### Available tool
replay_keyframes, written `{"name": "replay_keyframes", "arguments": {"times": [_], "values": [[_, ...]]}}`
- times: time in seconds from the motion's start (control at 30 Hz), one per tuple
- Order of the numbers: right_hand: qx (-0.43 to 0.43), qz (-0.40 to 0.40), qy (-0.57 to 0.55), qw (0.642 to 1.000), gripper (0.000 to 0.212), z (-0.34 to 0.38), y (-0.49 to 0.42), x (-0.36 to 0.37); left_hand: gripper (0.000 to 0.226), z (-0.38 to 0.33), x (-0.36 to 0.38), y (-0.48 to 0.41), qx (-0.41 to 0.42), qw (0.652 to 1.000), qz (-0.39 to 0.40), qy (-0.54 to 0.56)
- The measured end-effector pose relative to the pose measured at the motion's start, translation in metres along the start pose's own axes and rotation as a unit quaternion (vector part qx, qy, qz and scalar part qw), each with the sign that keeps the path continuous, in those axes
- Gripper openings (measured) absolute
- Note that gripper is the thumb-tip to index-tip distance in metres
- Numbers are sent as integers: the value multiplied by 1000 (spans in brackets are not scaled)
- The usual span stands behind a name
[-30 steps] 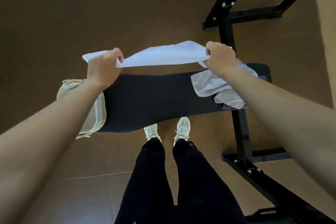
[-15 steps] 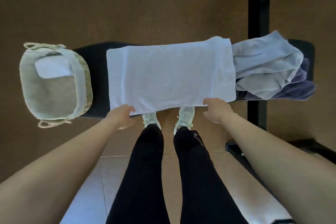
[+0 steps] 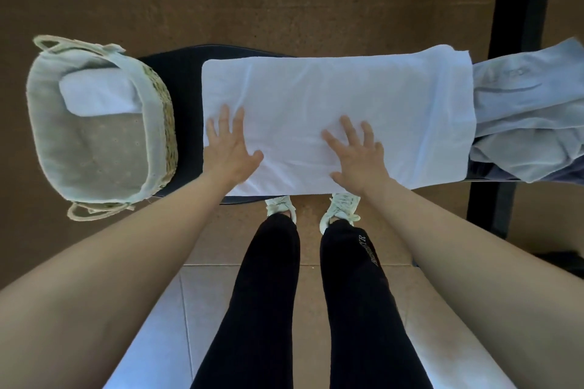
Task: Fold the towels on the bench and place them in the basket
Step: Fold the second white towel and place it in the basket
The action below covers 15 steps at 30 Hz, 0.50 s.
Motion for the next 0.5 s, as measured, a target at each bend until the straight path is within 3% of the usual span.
{"name": "replay_keyframes", "arguments": {"times": [0.23,0.33,0.4,0.5], "values": [[-55,-12,24,998,95,16,7,1,99,34,-20,-14,-7,999,20,-35],[-70,-43,-91,992,87,4,12,-5,105,36,-20,-16,-27,997,24,-71],[-15,-90,-215,972,76,-14,17,-7,103,26,-17,-10,-41,996,-13,-80],[129,-180,-314,923,58,-59,30,-6,93,-17,1,7,61,993,-63,-85]]}}
Point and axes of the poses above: each hand's wrist, its own y-axis away from the middle knuckle, its own x-axis out of the palm, z = x × y, the point moved 4 cm from there along -y, towards the middle knuckle, and after that the axes turned 9 degrees about y, right-handed, at the moved point
